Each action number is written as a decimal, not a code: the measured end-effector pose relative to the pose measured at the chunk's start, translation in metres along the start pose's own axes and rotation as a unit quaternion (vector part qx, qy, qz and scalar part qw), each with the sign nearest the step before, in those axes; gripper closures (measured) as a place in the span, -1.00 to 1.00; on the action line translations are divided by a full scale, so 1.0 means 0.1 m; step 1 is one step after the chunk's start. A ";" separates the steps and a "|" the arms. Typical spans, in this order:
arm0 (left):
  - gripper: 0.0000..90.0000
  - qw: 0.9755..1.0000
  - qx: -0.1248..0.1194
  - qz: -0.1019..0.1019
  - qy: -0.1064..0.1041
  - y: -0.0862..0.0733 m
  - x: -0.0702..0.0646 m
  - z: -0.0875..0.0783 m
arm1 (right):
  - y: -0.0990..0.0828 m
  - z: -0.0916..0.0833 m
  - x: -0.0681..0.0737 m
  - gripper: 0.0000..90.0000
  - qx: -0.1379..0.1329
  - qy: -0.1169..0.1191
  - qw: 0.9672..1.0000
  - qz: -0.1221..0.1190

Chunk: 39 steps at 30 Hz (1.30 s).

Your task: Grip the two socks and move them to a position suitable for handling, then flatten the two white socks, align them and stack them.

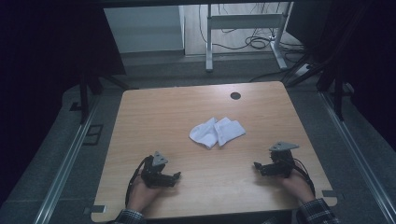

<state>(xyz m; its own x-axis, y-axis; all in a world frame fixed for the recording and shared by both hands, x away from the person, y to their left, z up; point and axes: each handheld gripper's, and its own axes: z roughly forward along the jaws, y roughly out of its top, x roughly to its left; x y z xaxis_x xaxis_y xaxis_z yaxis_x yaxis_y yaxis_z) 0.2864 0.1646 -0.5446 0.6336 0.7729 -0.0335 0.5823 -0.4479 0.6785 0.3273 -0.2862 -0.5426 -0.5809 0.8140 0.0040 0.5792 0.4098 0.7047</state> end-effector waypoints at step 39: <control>-0.78 1.000 0.000 -0.006 0.006 0.09 -0.02 0.08 | 0.13 -0.01 0.00 -0.84 0.027 0.021 0.999 0.042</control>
<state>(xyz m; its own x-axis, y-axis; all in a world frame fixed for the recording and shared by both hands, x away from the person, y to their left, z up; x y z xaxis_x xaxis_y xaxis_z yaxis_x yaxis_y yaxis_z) 0.2947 0.1552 -0.5446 0.6211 0.7830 -0.0329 0.5893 -0.4390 0.6782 0.3341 -0.2813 -0.5323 -0.5522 0.8286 0.0926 0.6563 0.3635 0.6611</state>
